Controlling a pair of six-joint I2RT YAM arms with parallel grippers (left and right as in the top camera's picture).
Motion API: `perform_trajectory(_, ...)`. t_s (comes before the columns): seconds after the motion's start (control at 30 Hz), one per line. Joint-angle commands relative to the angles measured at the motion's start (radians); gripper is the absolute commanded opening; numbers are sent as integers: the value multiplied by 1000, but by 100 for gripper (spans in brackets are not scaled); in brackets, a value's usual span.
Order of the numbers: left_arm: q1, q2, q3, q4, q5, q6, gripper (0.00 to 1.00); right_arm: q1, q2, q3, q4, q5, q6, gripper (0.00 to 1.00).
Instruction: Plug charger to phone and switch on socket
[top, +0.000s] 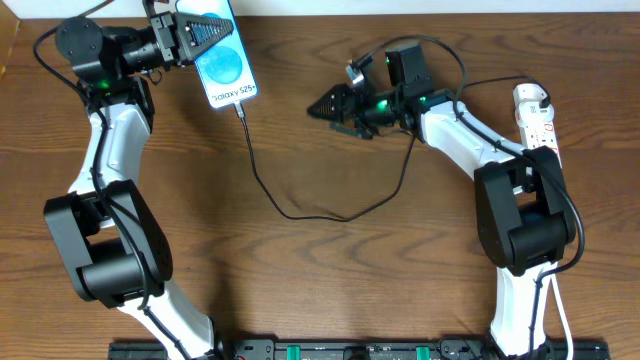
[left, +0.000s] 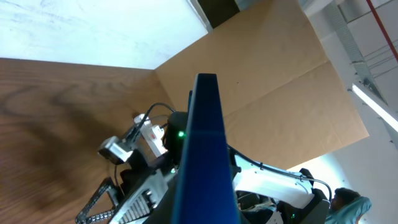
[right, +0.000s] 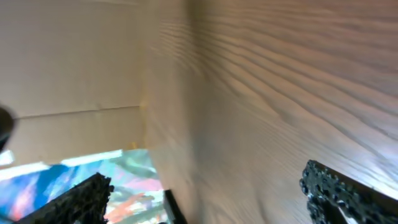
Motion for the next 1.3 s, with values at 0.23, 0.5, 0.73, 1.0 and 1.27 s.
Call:
perform_trajectory(0.23, -1, -35, 0, 9, 2, 26, 7, 15, -57, 7, -301, 379, -154, 90)
perform_trajectory(0.5, -5, -32, -111, 8, 2, 79, 7, 64, -222, 7, -453, 722, -163, 88)
perform_trajectory(0.73, -32, -26, -235, -3, 1, 165, 7, 108, -356, 7, -492, 863, -163, 89)
perform_trajectory(1.0, -54, -23, -299, -74, -85, 173, 7, 113, -407, 7, -512, 866, -162, 91)
perform_trajectory(1.27, -56, -22, -299, -290, -237, 190, 7, 114, -407, 7, -538, 867, -163, 91)
